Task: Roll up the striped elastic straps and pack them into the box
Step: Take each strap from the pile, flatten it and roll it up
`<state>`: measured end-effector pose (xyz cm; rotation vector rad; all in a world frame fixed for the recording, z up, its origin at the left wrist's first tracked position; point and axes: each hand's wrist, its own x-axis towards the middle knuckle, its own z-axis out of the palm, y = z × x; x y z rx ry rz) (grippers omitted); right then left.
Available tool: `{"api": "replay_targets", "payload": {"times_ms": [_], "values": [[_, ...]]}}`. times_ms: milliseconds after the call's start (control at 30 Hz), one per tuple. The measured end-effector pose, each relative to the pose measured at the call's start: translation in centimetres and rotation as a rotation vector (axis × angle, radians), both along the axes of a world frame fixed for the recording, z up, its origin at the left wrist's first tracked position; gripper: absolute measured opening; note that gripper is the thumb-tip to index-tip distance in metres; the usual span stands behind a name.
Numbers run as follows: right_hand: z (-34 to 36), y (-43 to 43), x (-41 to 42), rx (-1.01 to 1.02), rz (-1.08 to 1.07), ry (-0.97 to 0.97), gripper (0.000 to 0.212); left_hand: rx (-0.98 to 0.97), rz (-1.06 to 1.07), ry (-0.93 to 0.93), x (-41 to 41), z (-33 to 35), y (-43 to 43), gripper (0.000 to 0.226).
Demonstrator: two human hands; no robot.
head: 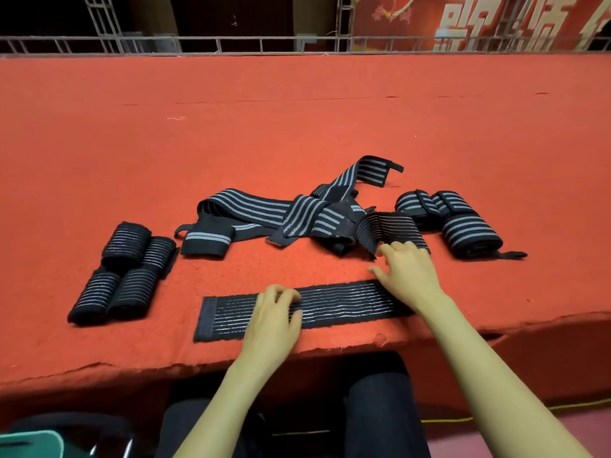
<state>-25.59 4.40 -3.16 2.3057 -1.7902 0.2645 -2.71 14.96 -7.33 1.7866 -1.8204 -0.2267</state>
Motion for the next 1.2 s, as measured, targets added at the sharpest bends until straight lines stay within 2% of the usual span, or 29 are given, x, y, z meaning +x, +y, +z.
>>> {"api": "replay_targets", "payload": {"times_ms": [133,233,300,400,500,600,667,733,767,833,900,967,1033,1167,1200], "values": [[-1.7,1.0,0.3,0.169,0.167,0.012,0.034,0.018,-0.067,-0.120,-1.9,0.3,-1.8,0.023],[-1.9,1.1,-0.1,0.232,0.191,-0.119,0.031,0.101,-0.142,-0.158,-2.9,1.0,-4.0,0.026],[-1.6,0.6,-0.3,0.191,0.160,-0.264,0.030,0.129,-0.195,-0.106,-3.8,1.7,-5.7,0.028],[-1.2,-0.8,-0.1,0.055,0.111,-0.427,0.034,0.035,-0.194,0.001,-5.2,2.9,-8.3,0.033],[-1.6,-2.6,0.6,-0.059,0.044,-0.415,0.050,-0.084,-0.190,0.008,-6.8,4.2,-10.6,0.043],[-2.1,-4.1,1.4,-0.073,-0.051,-0.336,0.060,-0.055,-0.206,-0.044,-7.9,4.4,-12.6,0.051],[-2.5,-4.8,1.6,-0.028,-0.054,-0.322,0.050,-0.005,-0.204,-0.038,-8.0,4.0,-13.5,0.052],[-2.8,-5.5,1.4,0.009,-0.035,-0.325,0.028,0.017,-0.185,-0.013,-8.0,3.6,-14.1,0.047],[-3.0,-6.0,1.1,0.027,-0.036,-0.364,0.020,0.024,-0.180,-0.012,-7.9,3.5,-14.2,0.042],[-3.3,-6.8,0.4,0.065,-0.064,-0.560,0.014,0.038,-0.201,-0.044,-7.8,3.2,-14.4,0.035],[-3.0,-7.4,-0.8,0.046,-0.083,-0.802,0.016,0.058,-0.224,-0.088,-7.7,2.7,-14.5,0.034],[-2.4,-7.6,-2.1,-0.033,-0.102,-0.916,0.021,0.086,-0.217,-0.100,-7.6,2.2,-14.4,0.035],[-2.1,-7.5,-3.6,-0.036,-0.128,-0.904,0.022,0.079,-0.209,-0.102,-7.7,1.8,-14.4,0.035],[-2.7,-6.5,-5.2,0.167,-0.167,-0.567,0.039,0.067,-0.203,-0.094,-8.0,1.8,-14.1,0.044],[-2.7,-6.3,-5.3,0.158,-0.187,-0.555,0.038,0.080,-0.210,-0.079,-7.9,1.8,-14.1,0.046]]}}
